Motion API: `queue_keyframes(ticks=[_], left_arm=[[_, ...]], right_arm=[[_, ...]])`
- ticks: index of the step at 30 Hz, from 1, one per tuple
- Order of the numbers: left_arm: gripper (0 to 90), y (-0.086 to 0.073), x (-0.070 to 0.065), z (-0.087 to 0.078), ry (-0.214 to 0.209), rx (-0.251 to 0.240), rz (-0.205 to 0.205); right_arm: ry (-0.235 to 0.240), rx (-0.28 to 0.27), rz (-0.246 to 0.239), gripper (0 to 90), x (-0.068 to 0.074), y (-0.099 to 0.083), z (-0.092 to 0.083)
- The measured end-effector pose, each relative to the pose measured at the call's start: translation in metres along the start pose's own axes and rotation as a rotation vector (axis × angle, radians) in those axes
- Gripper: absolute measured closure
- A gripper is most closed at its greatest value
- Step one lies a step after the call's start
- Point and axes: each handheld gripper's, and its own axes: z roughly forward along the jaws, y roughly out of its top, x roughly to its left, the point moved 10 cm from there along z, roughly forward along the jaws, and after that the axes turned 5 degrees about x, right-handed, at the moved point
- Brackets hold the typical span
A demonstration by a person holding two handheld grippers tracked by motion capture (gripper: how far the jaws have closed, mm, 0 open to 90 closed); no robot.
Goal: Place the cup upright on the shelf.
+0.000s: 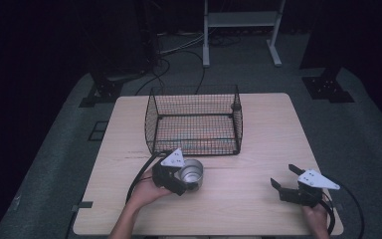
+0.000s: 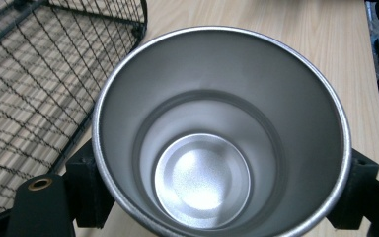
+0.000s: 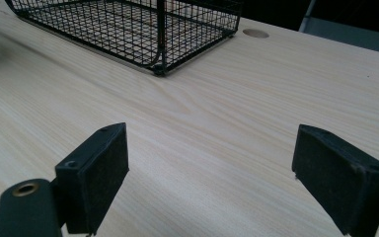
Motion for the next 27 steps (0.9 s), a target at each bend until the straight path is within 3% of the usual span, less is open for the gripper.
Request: queue_keyframes(ticks=[12,27], left_arm=[[17.9,0.017,0.002,-0.001,-0.020,0.015,0.021],[17.9,0.047,0.010,-0.015,-0.024,0.014,0.060]], right_arm=[[0.003,0.000,0.005,13.4,0.000,0.000,0.000],[0.003,-0.001,0.004,13.5,-0.001,0.000,0.000]])
